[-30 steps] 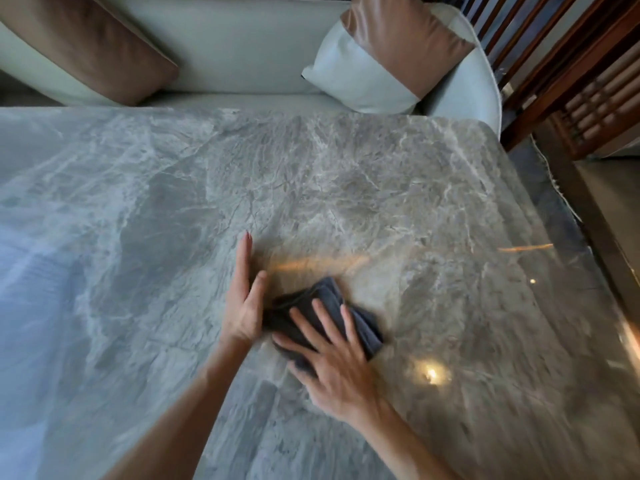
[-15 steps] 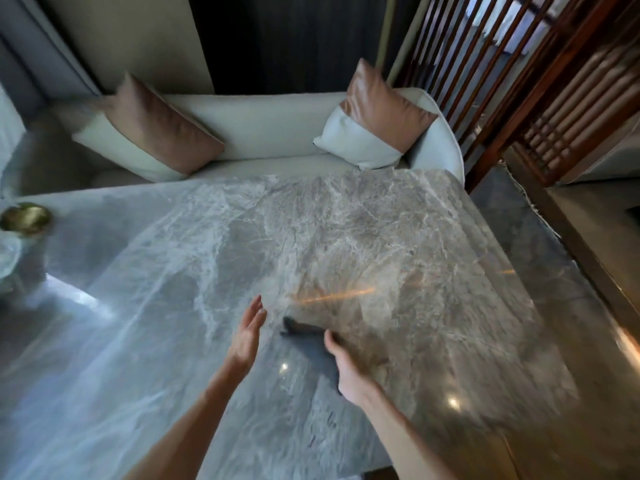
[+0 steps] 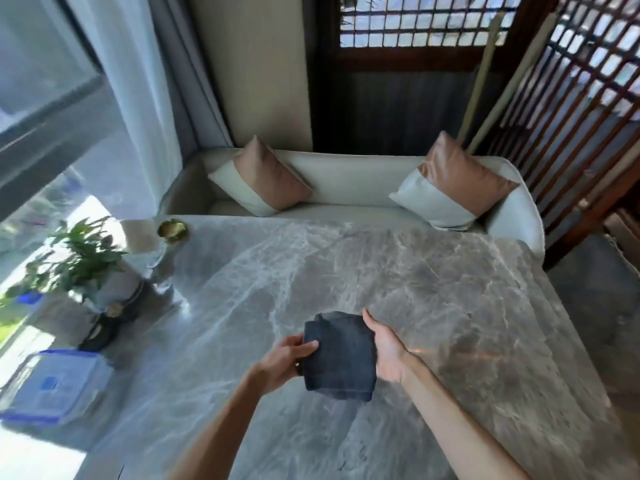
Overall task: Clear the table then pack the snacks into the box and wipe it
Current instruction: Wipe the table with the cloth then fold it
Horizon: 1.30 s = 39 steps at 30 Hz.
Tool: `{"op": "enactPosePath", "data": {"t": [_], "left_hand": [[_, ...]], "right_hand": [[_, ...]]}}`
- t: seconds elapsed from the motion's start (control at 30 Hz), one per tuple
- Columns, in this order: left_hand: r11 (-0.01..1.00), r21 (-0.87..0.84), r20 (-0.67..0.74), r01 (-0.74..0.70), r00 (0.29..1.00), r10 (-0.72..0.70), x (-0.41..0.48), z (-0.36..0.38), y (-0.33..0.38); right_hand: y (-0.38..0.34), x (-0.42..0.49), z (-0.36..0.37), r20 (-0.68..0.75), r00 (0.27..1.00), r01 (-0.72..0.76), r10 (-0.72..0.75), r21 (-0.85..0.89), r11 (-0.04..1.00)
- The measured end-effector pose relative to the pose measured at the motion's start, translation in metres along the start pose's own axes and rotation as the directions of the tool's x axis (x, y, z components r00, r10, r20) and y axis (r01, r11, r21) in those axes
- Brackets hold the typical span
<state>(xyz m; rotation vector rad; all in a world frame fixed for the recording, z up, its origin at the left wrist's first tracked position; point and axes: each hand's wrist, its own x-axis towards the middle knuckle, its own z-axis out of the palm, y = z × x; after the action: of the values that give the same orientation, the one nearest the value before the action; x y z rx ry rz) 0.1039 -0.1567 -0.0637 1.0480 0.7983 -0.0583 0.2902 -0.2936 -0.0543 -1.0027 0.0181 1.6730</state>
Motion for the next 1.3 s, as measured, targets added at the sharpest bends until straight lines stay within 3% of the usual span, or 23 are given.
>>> {"op": "enactPosePath", "data": {"t": [0.23,0.4,0.57,0.77,0.83,0.93,1.07,1.2,1.3], "left_hand": [[0.991,-0.091,-0.291,-0.097,0.954,0.066,-0.061,-0.065,0.006],[0.986,-0.088,-0.466,-0.139,0.881,0.082,-0.106,-0.126,-0.002],[0.987,-0.091,-0.632,-0.133,0.773,0.046,-0.122,-0.201,-0.004],[0.999,0.001,-0.629,-0.045,0.777,0.035,-0.104,-0.312,0.016],[0.999,0.026,-0.586,-0.034,0.809,0.043,-0.09,-0.348,0.033],[0.992,0.118,-0.584,-0.051,0.804,0.111,-0.065,-0.397,0.063],[0.986,0.127,-0.613,-0.108,0.773,0.164,-0.027,-0.448,0.089],[0.989,0.06,-0.685,-0.133,0.716,0.138,0.022,-0.47,0.066],[0.974,-0.223,-0.724,-0.045,0.676,-0.135,0.044,-0.463,0.037]], "right_hand": [[-0.006,0.054,0.068,0.202,0.96,-0.128,0.195,-0.303,0.944],[0.018,0.109,0.136,0.193,0.945,-0.132,0.263,-0.511,0.85],[0.045,0.169,0.205,0.111,0.976,-0.085,0.188,-0.597,0.798],[0.058,0.252,0.258,0.016,0.983,-0.135,0.182,-0.609,0.781],[0.055,0.286,0.276,-0.025,0.994,-0.098,0.106,-0.637,0.765],[0.045,0.338,0.299,-0.038,0.998,0.013,-0.053,-0.677,0.736],[0.035,0.396,0.317,-0.013,0.96,0.145,-0.281,-0.834,0.533],[0.048,0.433,0.298,0.06,0.927,0.139,-0.37,-0.972,0.19],[0.079,0.443,0.274,-0.016,0.961,-0.001,-0.275,-0.999,0.054]]}}
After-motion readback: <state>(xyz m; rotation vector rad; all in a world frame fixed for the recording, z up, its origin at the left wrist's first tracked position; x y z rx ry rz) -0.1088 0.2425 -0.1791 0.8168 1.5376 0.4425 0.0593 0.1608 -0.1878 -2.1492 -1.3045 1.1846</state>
